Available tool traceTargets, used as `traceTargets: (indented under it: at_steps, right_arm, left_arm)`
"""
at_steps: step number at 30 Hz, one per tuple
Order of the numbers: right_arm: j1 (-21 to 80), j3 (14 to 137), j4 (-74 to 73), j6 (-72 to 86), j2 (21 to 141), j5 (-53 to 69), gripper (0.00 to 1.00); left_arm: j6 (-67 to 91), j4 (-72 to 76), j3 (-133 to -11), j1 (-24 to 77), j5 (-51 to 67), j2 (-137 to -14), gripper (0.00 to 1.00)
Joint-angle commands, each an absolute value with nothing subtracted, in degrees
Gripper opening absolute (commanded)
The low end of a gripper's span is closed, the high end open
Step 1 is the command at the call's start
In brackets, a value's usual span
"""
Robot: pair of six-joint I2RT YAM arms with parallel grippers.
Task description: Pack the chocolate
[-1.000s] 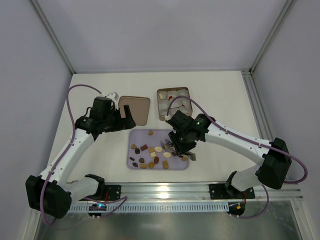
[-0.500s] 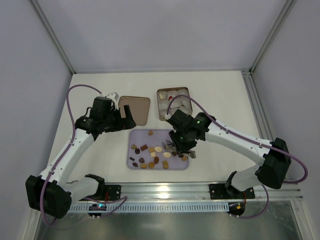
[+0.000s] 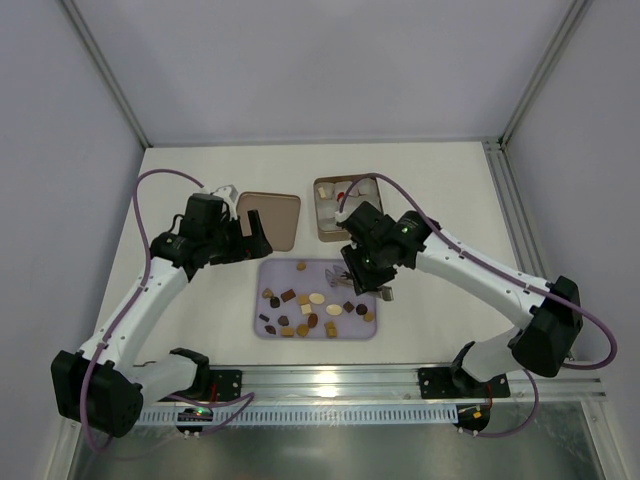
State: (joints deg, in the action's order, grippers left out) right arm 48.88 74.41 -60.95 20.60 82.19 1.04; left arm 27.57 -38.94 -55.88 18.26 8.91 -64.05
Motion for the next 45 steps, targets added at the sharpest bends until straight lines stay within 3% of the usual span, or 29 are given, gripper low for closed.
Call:
traceTargets:
  at_steps: [1, 45]
  right_arm:
    - [48.3, 77.7, -61.8, 19.2, 82.5, 1.4, 0.38]
    - [48.5, 71.8, -61.5, 19.6, 82.0, 1.6, 0.41]
  left_arm:
    - [26.5, -39.0, -55.6, 18.4, 9.8, -63.1, 1.00]
    - [26.5, -39.0, -55.5, 18.4, 10.1, -62.7, 1.00]
